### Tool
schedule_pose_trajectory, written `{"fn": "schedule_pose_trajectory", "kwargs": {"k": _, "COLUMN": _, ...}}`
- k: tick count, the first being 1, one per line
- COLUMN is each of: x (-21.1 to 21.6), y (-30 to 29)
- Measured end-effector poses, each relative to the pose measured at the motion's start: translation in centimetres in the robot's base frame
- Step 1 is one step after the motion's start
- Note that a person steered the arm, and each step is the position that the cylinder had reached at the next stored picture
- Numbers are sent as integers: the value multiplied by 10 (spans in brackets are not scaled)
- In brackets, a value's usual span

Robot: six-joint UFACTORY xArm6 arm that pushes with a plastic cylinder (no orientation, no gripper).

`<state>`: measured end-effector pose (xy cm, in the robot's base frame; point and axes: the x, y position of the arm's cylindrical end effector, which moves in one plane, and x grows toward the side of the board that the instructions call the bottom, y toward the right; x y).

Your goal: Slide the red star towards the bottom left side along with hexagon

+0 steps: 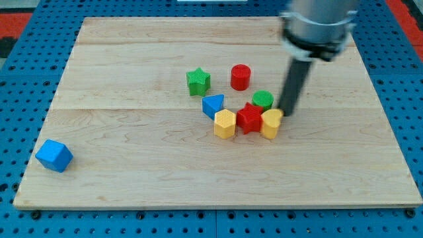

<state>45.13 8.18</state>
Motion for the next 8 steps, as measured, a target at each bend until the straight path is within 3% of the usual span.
{"fn": "schedule_pose_trajectory", "kwargs": {"k": 1, "x": 8, "y": -95}}
{"fn": "schedule_pose_trajectory", "kwargs": {"k": 2, "x": 10, "y": -125}}
{"fn": "schedule_pose_trajectory", "kwargs": {"k": 5, "x": 1, "y": -38}}
{"fn": "schedule_pose_trajectory", "kwargs": {"k": 8, "x": 50, "y": -139}}
